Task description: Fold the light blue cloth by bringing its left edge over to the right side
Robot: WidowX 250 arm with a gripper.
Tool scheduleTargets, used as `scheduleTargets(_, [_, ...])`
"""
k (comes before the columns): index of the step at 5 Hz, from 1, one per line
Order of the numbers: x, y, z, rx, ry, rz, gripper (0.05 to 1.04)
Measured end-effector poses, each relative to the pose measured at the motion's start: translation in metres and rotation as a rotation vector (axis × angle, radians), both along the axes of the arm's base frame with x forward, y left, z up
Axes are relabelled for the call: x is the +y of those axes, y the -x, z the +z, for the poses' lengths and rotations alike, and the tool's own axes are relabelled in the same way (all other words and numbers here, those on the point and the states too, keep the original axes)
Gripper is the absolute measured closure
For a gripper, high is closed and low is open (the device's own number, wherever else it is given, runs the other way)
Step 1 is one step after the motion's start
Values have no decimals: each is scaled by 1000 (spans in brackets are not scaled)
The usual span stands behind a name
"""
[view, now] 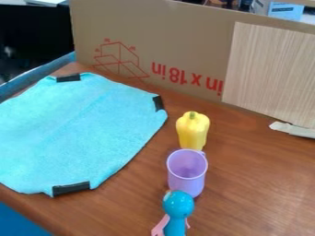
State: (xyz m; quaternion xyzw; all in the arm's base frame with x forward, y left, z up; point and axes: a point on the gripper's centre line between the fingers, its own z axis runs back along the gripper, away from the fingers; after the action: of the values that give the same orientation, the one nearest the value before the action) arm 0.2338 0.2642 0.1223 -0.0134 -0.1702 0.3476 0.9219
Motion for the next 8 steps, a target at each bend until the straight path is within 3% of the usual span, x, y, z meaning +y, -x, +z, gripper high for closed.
scheduleTargets(1, [13,18,-5,119,-67,47,83])
scheduleTargets(2, [23,35,-8,148,-92,29,83])
scheduleTargets(3, [33,59,-22,72,29,27,84])
scheduleTargets(4, [40,61,-28,-62,74,37,84])
scheduleTargets(6, [48,59,-47,-192,106,111,84])
scheduleTargets(7, [49,64,-57,-143,86,120,84])
scheduleTargets(8, [44,60,-71,-30,67,96,84])
